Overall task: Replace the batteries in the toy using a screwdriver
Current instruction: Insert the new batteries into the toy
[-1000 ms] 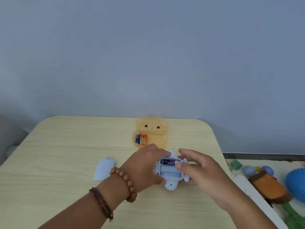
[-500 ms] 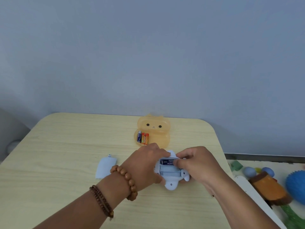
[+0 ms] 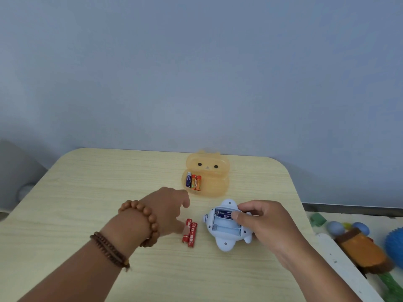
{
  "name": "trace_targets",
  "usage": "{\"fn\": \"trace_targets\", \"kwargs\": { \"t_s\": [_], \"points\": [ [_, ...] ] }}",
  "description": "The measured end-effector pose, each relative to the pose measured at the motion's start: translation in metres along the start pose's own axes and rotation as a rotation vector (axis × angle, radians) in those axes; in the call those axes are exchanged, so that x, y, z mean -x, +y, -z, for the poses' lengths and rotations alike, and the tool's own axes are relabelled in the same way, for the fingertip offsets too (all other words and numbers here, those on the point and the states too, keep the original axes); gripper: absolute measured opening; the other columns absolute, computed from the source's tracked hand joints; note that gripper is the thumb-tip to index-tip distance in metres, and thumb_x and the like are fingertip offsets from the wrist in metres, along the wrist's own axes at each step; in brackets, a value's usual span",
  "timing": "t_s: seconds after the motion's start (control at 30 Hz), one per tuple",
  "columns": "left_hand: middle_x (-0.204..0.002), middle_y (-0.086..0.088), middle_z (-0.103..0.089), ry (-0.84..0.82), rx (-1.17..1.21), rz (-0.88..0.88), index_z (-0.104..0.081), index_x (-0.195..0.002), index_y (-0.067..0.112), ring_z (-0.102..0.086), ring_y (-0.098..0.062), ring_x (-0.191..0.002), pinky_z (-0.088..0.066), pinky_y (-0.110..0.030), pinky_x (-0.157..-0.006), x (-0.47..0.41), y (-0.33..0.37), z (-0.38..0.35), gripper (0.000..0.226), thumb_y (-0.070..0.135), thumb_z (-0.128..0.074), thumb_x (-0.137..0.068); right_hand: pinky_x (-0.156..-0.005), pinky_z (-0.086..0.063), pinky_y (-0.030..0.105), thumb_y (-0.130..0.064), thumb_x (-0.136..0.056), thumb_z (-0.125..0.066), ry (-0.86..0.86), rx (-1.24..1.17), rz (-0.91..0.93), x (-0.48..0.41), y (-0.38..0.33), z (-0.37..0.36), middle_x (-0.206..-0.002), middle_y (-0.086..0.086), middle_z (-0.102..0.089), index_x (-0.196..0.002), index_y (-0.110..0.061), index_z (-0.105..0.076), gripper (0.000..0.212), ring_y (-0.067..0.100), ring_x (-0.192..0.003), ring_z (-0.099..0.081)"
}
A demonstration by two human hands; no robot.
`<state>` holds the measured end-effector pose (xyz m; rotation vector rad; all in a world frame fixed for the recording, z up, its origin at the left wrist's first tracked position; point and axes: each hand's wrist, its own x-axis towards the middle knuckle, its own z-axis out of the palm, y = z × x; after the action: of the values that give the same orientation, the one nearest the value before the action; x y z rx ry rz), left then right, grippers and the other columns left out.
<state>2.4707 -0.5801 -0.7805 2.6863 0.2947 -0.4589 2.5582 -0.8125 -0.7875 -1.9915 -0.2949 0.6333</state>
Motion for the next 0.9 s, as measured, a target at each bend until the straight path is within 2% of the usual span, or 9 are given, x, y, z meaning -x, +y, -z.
{"fn": "trace_targets", "kwargs": {
  "t_s": [0.1, 0.17, 0.3, 0.4, 0.47, 0.6, 0.73, 0.83, 0.9],
  "points": [
    [-0.103, 0.008, -0.058, -0.117, -0.046, 0.012, -0.046, -0.122, 0.028, -0.059, -0.011, -0.091, -0.050, -0.027, -0.083, 0.000, 0.011, -0.007, 0.066, 0.047, -0.081, -0.069, -0.058, -0.040, 0.027, -0.027, -0.085, -0.074, 0.007, 0.004, 0.003, 0.000, 0.000, 0.000, -0.061, 0.019, -0.070, -0.080, -0.029, -0.080, 0.008, 0.011, -0.053, -0.058],
    [-0.105, 0.007, -0.056, -0.166, -0.104, 0.001, -0.043, -0.121, 0.027, -0.058, -0.013, -0.094, -0.051, -0.031, -0.086, -0.001, 0.016, -0.010, 0.072, 0.047, -0.083, -0.065, -0.057, -0.040, 0.026, -0.026, -0.085, -0.074, 0.007, -0.004, 0.007, -0.001, 0.000, 0.000, -0.056, 0.012, -0.067, -0.080, -0.028, -0.080, 0.008, 0.012, -0.052, -0.057],
    [-0.096, 0.004, -0.060, -0.158, -0.159, -0.028, -0.047, -0.106, 0.022, -0.060, -0.016, -0.087, -0.052, -0.033, -0.079, -0.006, 0.015, -0.012, 0.052, 0.039, -0.080, -0.069, -0.059, -0.040, 0.028, -0.025, -0.085, -0.075, 0.005, -0.018, 0.006, 0.000, 0.001, -0.001, -0.054, 0.006, -0.064, -0.079, -0.029, -0.080, 0.009, 0.013, -0.053, -0.056],
    [-0.090, 0.004, -0.063, -0.163, -0.163, -0.008, -0.051, -0.101, 0.022, -0.062, -0.017, -0.085, -0.054, -0.034, -0.077, -0.006, 0.012, -0.008, 0.044, 0.036, -0.078, -0.070, -0.061, -0.040, 0.029, -0.024, -0.085, -0.075, -0.002, -0.031, 0.006, 0.001, 0.001, -0.001, -0.059, 0.021, -0.067, -0.078, -0.030, -0.080, 0.010, 0.014, -0.054, -0.056],
    [-0.091, 0.005, -0.063, -0.165, -0.115, 0.030, -0.053, -0.103, 0.023, -0.063, -0.015, -0.085, -0.055, -0.032, -0.078, -0.004, 0.010, -0.004, 0.044, 0.038, -0.078, -0.071, -0.061, -0.041, 0.029, -0.024, -0.084, -0.075, -0.002, -0.042, 0.005, 0.001, 0.001, -0.001, -0.065, 0.024, -0.070, -0.079, -0.031, -0.080, 0.010, 0.015, -0.054, -0.057],
    [-0.099, 0.006, -0.059, 0.018, -0.080, 0.013, -0.055, -0.113, 0.028, -0.060, -0.011, -0.085, -0.052, -0.028, -0.079, -0.001, 0.004, 0.005, 0.036, 0.027, -0.069, -0.080, -0.061, -0.042, 0.031, -0.026, -0.083, -0.076, 0.000, -0.053, 0.001, 0.000, 0.003, -0.002, -0.059, 0.015, -0.069, -0.080, -0.032, -0.080, 0.008, 0.014, -0.054, -0.058],
    [-0.099, 0.015, -0.059, 0.259, 0.144, -0.196, -0.065, -0.110, 0.038, -0.058, -0.001, -0.083, -0.044, -0.014, -0.075, -0.002, 0.012, 0.007, 0.040, 0.008, -0.062, -0.084, -0.062, -0.043, 0.034, -0.026, -0.082, -0.075, 0.015, -0.056, -0.007, -0.002, 0.007, -0.003, -0.062, 0.018, -0.069, -0.079, -0.032, -0.080, 0.008, 0.016, -0.054, -0.057],
    [-0.096, 0.018, -0.066, 0.253, 0.275, -0.335, -0.061, -0.119, 0.034, -0.062, -0.002, -0.088, -0.049, -0.013, -0.075, -0.001, 0.028, 0.002, 0.037, 0.013, -0.065, -0.089, -0.062, -0.044, 0.035, -0.025, -0.083, -0.075, 0.025, -0.059, -0.017, -0.003, 0.008, -0.003, -0.068, 0.023, -0.071, -0.079, -0.031, -0.080, 0.008, 0.017, -0.054, -0.057],
    [-0.096, 0.018, -0.068, 0.258, 0.244, -0.365, -0.060, -0.117, 0.030, -0.062, 0.001, -0.092, -0.050, -0.015, -0.078, -0.003, 0.035, -0.003, 0.032, 0.017, -0.067, -0.088, -0.062, -0.045, 0.035, -0.026, -0.083, -0.074, 0.029, -0.048, -0.023, -0.004, 0.010, -0.003, -0.071, 0.022, -0.072, -0.080, -0.031, -0.080, 0.008, 0.016, -0.054, -0.058]
  ]
}}
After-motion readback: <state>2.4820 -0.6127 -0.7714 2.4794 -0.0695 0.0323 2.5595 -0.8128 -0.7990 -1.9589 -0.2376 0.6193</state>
